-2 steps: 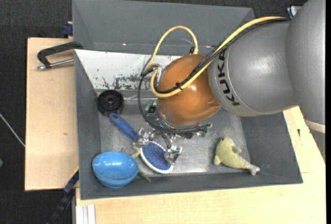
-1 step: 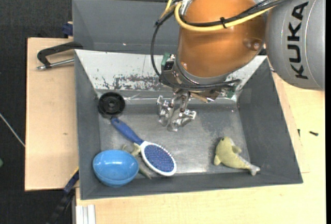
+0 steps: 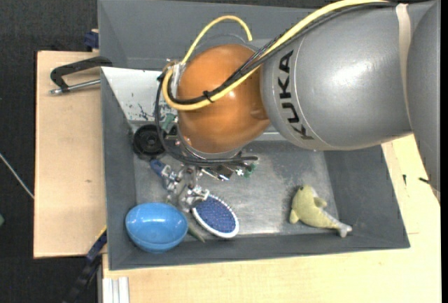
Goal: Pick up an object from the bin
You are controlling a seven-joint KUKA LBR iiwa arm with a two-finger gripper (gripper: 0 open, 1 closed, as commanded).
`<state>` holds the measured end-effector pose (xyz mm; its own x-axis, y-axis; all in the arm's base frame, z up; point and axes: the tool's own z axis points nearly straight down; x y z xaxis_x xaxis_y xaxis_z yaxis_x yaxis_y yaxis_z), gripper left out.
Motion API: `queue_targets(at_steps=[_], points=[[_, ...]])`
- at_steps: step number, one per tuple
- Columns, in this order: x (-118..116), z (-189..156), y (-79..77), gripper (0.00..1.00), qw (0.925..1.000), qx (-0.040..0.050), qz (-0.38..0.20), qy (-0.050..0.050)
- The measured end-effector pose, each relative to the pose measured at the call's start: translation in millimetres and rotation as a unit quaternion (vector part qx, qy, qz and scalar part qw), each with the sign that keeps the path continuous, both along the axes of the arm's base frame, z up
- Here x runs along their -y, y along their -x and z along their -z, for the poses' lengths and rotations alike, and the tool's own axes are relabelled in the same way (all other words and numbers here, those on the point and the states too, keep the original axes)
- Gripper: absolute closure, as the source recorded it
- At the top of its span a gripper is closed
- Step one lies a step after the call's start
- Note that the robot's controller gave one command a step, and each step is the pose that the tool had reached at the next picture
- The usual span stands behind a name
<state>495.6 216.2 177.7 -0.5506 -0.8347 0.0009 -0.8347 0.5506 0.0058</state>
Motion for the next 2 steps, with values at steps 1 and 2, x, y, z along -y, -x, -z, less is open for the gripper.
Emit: queue_targets(at_steps=[1, 2], points=[[2.4, -3.7, -2.5, 0.0, 1.0, 0.0036, 0.002, 0.0], [23.2, 69.0, 3.8, 0.0, 0.9966, 0.0007, -0.082, 0.001]])
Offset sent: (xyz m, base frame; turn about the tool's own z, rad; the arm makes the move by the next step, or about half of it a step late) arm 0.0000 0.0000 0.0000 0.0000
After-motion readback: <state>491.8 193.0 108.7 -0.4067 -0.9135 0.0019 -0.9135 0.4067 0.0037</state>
